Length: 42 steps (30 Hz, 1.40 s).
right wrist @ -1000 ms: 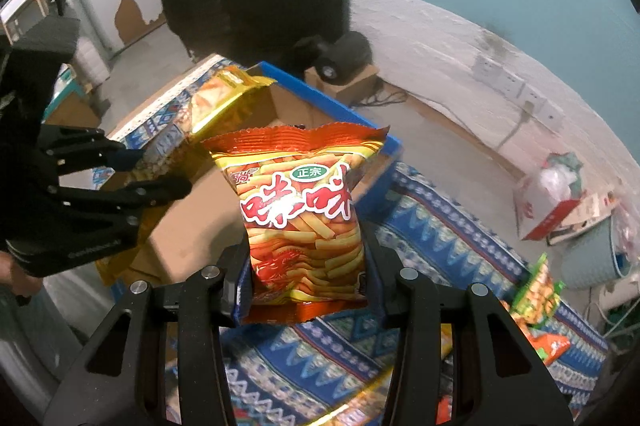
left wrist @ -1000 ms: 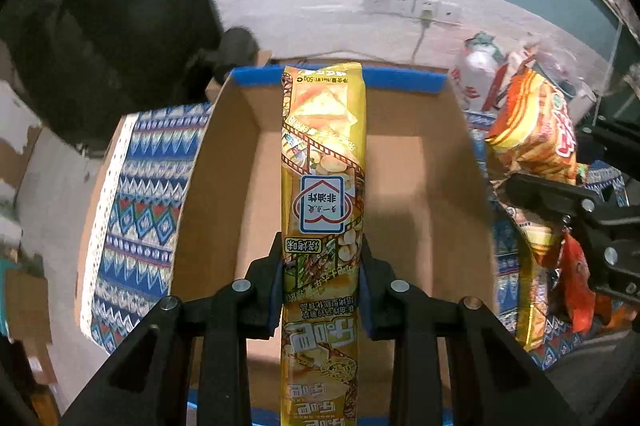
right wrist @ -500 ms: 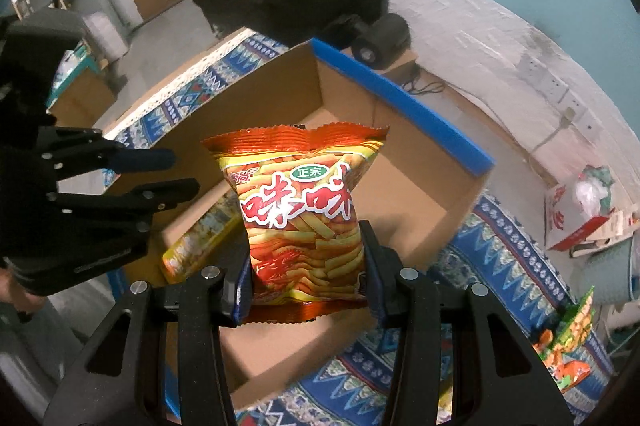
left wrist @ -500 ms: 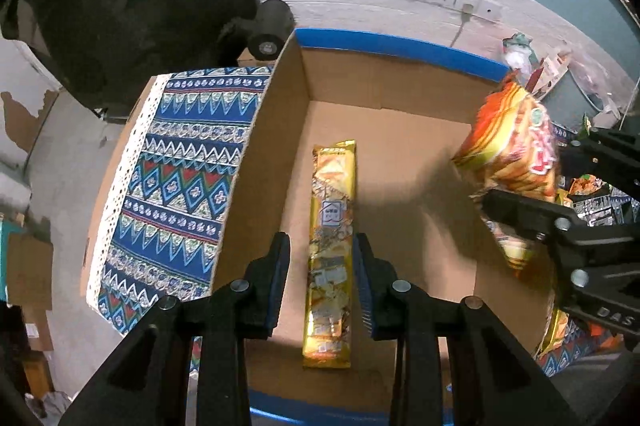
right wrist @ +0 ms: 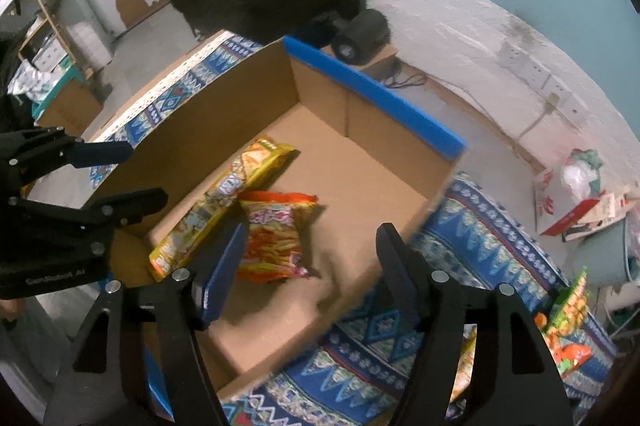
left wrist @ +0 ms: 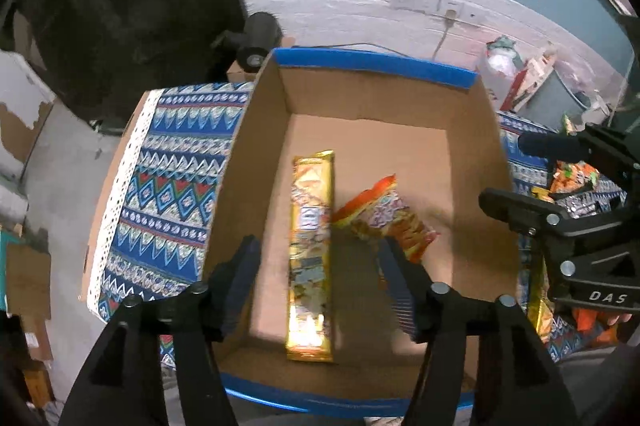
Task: Organize snacks
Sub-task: 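Move both tools back over the snack pile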
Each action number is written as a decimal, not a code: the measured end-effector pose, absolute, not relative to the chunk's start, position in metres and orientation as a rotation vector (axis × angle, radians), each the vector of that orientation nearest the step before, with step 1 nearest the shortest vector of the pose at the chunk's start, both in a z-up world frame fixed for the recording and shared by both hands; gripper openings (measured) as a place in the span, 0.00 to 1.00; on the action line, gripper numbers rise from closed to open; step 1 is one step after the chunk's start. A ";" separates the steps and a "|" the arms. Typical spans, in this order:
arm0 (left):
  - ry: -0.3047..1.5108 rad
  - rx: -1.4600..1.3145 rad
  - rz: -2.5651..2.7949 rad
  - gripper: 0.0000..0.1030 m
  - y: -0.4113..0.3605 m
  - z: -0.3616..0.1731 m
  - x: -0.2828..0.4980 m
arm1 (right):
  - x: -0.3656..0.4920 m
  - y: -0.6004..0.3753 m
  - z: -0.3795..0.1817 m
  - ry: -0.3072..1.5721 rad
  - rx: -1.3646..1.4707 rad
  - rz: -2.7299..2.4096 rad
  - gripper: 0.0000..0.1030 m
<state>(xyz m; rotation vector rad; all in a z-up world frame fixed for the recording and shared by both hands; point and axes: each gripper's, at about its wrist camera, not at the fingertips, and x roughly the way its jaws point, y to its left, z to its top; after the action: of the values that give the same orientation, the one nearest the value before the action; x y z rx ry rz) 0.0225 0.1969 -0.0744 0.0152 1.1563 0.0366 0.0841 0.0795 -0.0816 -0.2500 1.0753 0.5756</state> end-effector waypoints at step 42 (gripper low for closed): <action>1.249 0.254 -0.363 0.78 -0.037 -0.098 -0.005 | -0.030 -0.216 -0.097 1.215 0.041 0.044 0.78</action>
<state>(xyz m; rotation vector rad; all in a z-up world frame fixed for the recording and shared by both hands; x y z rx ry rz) -0.0054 -0.0367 -0.0982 0.2536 1.2489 -0.3635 -0.0299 -0.2162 -0.0966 0.0407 1.2150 0.0438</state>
